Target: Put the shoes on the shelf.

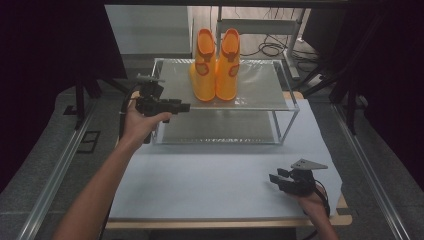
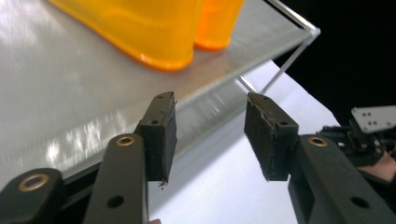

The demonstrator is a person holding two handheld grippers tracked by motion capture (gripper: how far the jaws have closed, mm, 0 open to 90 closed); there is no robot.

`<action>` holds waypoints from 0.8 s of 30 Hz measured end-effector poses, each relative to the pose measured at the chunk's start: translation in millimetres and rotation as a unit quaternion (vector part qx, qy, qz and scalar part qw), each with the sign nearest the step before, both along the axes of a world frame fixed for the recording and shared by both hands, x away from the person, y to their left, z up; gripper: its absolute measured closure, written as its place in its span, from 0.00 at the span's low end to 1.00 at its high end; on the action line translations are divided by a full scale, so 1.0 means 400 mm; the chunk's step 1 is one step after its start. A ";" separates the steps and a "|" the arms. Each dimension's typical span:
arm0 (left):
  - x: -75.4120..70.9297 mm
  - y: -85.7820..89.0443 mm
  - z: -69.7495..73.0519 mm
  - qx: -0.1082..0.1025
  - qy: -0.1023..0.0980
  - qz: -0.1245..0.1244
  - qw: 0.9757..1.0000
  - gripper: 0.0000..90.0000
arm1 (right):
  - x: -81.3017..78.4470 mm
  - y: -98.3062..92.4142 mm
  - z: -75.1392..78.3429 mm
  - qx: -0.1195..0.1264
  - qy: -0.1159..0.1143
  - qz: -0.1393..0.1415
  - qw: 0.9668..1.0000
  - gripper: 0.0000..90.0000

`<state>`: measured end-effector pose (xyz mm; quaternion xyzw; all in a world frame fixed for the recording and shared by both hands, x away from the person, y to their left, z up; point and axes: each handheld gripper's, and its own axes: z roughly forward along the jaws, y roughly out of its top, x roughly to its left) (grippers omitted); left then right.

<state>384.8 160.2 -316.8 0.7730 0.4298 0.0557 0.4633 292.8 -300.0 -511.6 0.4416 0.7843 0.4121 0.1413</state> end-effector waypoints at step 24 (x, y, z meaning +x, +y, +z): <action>-0.103 0.046 -0.089 -0.010 -0.015 -0.005 1.000 0.54 | 0.000 -0.005 0.010 0.004 -0.010 -0.005 1.000 0.58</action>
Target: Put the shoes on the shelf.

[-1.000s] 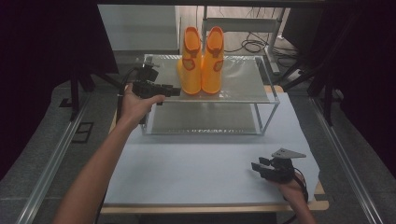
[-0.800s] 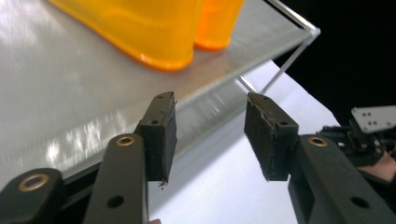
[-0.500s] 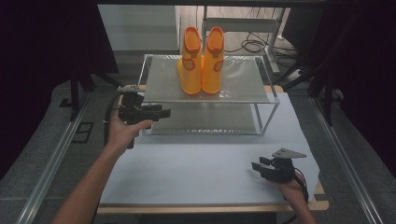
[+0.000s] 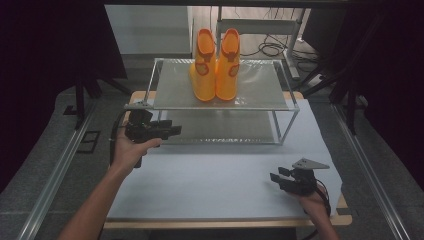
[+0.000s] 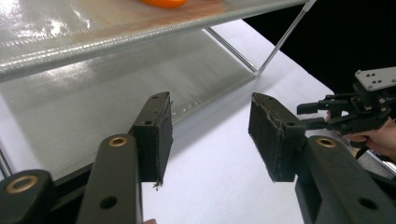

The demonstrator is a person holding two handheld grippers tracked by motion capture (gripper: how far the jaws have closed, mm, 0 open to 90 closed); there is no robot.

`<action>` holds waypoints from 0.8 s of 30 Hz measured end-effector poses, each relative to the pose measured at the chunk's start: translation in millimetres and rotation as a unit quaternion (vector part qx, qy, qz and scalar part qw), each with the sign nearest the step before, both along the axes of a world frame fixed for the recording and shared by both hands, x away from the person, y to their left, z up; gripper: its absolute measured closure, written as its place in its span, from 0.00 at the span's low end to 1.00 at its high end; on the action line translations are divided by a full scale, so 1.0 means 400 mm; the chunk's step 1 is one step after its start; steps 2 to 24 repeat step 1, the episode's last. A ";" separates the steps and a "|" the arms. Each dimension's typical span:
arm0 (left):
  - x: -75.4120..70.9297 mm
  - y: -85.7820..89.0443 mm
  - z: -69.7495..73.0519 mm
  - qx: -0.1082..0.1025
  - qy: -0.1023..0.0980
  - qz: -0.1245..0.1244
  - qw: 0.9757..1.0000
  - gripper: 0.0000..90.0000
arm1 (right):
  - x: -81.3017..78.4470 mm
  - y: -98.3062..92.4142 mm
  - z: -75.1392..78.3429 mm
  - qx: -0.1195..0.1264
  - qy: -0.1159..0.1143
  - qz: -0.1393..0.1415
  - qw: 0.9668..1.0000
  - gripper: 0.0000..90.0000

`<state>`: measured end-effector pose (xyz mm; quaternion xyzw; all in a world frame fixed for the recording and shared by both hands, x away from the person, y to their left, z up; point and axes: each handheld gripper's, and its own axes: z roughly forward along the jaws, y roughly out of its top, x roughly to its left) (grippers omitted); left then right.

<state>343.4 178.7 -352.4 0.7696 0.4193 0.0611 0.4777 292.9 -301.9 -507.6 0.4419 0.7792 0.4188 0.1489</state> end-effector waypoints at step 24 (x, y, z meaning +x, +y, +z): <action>-0.001 0.001 -0.003 0.000 0.000 -0.001 1.000 0.53 | 0.000 0.000 0.001 0.001 0.000 -0.001 1.000 0.58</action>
